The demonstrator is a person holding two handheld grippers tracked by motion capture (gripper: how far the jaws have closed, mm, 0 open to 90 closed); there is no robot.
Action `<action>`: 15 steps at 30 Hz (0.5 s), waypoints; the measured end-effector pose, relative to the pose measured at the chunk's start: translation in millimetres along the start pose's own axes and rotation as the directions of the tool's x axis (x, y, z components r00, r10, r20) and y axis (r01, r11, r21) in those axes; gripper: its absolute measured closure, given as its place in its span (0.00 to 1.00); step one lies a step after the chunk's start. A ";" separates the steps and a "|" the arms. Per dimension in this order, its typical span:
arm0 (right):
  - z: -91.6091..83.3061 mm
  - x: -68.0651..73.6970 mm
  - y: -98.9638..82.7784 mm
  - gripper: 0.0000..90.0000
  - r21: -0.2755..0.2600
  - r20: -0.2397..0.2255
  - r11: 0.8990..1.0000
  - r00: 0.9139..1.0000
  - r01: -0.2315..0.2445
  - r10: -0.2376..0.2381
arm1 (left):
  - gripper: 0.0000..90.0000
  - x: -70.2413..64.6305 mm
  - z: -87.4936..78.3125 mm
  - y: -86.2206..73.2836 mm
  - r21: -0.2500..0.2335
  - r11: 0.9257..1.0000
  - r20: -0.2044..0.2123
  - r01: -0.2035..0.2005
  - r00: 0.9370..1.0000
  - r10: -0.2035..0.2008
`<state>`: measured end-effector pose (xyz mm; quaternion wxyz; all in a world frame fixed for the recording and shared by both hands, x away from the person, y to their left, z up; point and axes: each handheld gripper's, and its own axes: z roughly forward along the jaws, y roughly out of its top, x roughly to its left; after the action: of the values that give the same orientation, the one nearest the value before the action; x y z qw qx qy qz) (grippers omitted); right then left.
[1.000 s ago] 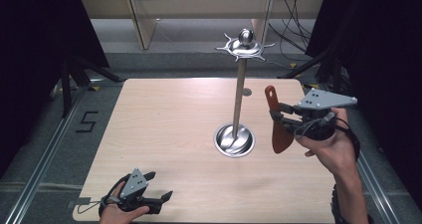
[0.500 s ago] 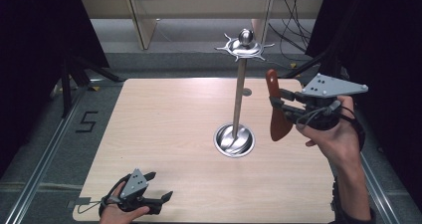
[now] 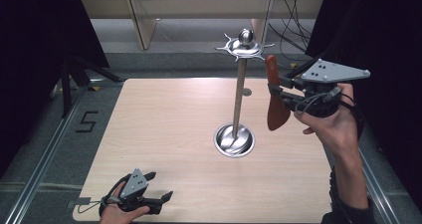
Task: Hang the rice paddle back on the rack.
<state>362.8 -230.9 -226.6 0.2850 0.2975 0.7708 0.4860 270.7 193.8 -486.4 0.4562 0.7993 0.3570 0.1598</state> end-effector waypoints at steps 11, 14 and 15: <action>12.4 -7.2 3.5 0.75 -0.002 -0.017 1.000 1.000 -0.016 0.016 | 0.17 1.3 -1.1 0.6 0.003 1.000 -0.001 -0.026 1.000 0.026; 15.8 -8.0 3.7 0.75 0.003 -0.025 1.000 0.999 -0.026 0.027 | 0.17 1.3 -1.4 1.2 0.000 1.000 -0.002 -0.023 1.000 0.023; 16.6 -8.1 3.7 0.75 0.012 -0.028 0.999 0.999 -0.033 0.034 | 0.17 1.3 -1.3 1.0 -0.001 1.000 -0.002 -0.024 1.000 0.024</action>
<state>380.9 -225.9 -228.1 0.2642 0.3050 0.7724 0.4905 271.3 195.2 -484.9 0.4540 0.8033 0.3478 0.1664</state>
